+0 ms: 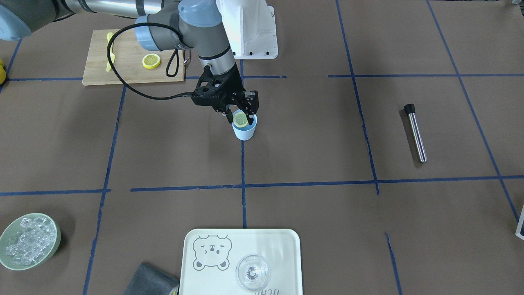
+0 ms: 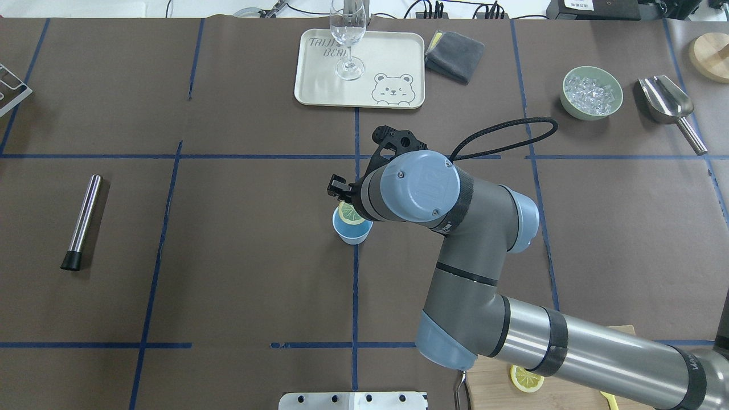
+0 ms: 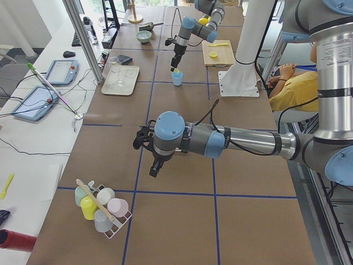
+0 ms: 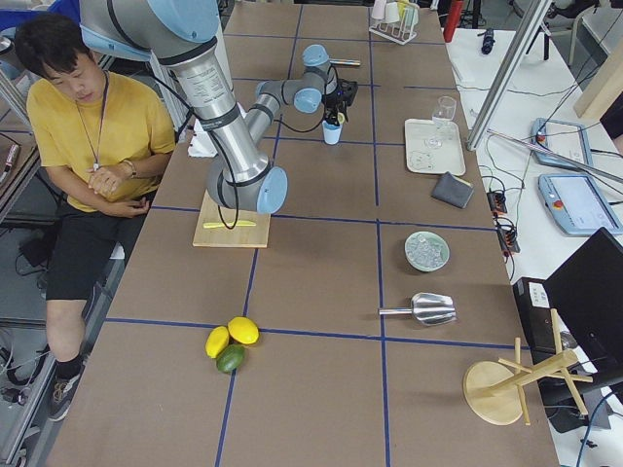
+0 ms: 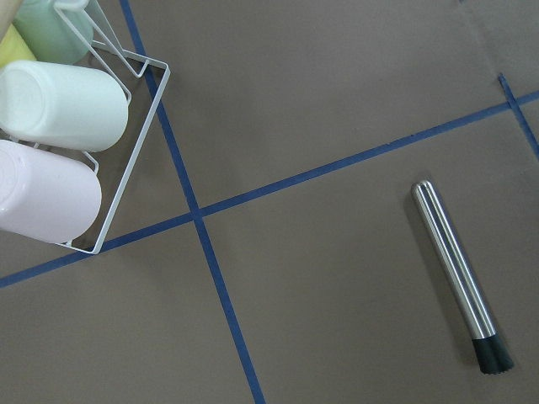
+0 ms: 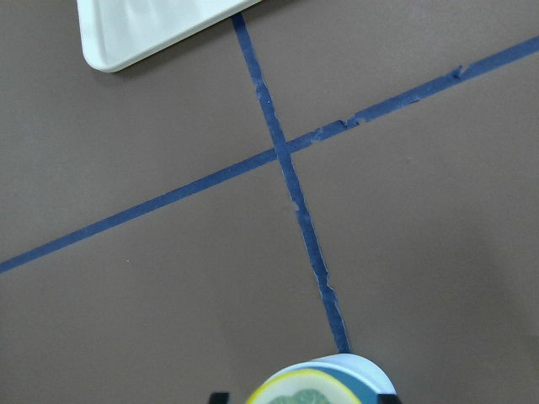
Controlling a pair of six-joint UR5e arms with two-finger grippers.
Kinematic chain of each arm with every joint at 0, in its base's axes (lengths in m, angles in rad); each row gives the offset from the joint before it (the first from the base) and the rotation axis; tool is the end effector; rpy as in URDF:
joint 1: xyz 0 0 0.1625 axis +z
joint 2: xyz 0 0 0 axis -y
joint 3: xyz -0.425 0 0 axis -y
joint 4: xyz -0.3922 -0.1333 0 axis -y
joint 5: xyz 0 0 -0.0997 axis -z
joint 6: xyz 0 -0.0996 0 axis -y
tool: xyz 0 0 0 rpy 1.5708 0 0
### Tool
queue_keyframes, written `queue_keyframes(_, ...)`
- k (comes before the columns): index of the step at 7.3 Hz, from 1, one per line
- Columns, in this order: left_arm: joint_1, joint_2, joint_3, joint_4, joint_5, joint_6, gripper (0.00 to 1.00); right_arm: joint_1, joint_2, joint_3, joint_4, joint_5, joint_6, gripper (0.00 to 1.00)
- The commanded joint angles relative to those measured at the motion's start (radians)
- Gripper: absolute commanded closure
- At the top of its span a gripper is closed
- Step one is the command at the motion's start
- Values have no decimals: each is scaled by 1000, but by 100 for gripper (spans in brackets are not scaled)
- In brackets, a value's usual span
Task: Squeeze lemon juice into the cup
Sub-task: 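Lower the lemon slice into the blue cup and open the right gripper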
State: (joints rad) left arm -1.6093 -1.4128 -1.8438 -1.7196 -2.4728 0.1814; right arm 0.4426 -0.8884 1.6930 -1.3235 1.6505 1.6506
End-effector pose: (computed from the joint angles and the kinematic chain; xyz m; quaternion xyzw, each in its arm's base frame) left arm -0.0719 -0.4326 0.5708 0.1651 0.4165 0.1209 0.8858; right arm -0.5568 -0.4027 0.1724 0.0566 -0.4996 0.2038 0.8400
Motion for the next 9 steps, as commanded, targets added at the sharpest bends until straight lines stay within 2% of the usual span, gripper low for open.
queue_keyframes(1,0,0,0,0,0,0,0,-7,-3,-1,1,0,0,26)
queue_keyframes(4,2,-3,14,2,-2,-3,0,-7,-6,1,1,2,-5,15)
queue_keyframes(5,12,-18,37,-14,2,-130,0,1,-6,20,3,30,-9,15)
queue_keyframes(6,55,-70,108,-123,5,-274,0,51,-44,66,3,132,-18,15)
queue_keyframes(7,154,-78,148,-291,11,-404,0,101,-125,132,3,209,-65,13)
queue_keyframes(8,304,-113,205,-446,17,-575,0,138,-223,202,3,239,-159,2)
queue_keyframes(9,390,-139,224,-536,114,-793,0,187,-315,252,3,271,-223,0)
